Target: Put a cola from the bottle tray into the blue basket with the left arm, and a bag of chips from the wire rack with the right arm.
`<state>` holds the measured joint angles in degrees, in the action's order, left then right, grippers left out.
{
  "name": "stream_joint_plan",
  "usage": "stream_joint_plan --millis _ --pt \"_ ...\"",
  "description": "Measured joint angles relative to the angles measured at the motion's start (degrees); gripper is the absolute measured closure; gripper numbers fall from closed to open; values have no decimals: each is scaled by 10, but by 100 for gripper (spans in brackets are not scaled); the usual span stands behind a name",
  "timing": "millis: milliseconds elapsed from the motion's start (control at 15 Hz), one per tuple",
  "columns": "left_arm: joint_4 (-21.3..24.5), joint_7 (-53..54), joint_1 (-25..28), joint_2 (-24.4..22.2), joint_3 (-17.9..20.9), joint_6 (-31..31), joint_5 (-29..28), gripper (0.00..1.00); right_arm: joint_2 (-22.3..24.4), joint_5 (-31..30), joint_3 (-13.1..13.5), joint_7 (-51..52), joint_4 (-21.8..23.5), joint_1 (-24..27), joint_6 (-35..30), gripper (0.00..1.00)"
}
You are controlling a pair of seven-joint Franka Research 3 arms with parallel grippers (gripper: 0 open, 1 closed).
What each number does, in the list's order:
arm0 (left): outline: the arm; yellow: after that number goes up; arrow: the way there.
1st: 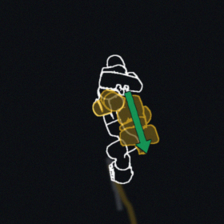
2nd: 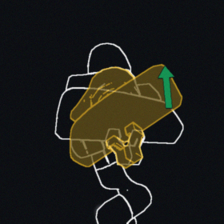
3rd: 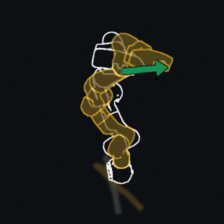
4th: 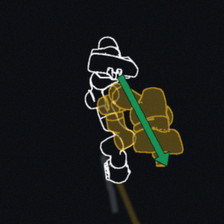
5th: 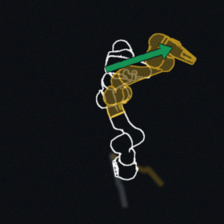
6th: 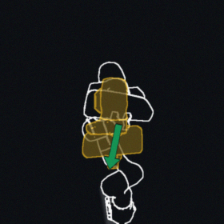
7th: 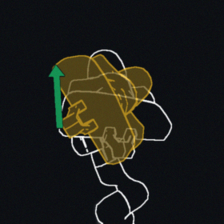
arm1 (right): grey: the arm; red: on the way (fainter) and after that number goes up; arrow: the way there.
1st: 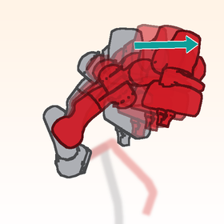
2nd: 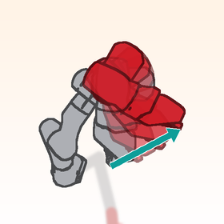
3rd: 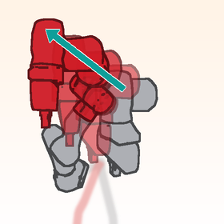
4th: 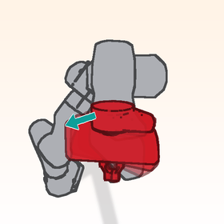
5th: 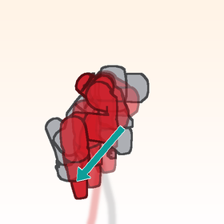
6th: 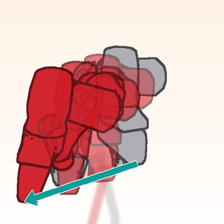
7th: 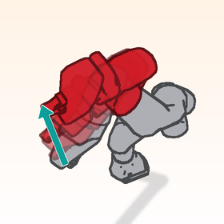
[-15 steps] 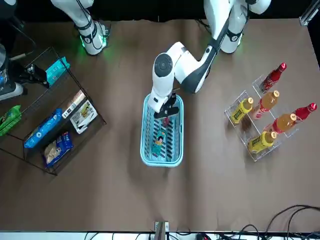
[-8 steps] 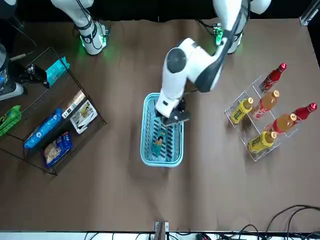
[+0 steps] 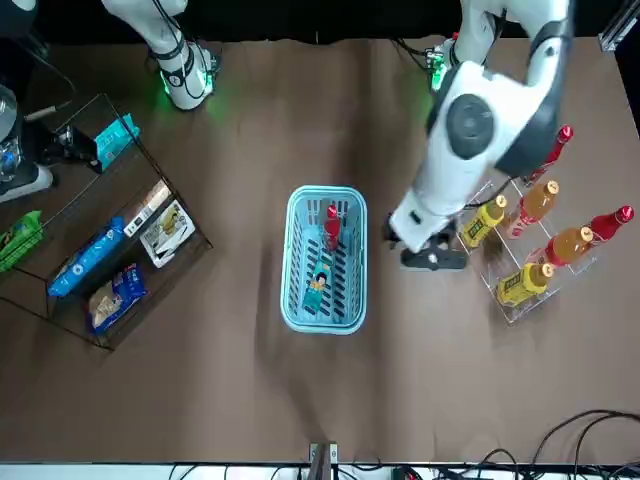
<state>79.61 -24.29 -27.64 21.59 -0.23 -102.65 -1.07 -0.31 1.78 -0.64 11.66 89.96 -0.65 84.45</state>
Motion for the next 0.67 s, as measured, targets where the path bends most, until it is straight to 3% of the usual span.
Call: stream_joint_plan --millis 667 --pt "4 141 76 -155 -1 175 0 0 0 0 -1 0 0 -1 -5 0"
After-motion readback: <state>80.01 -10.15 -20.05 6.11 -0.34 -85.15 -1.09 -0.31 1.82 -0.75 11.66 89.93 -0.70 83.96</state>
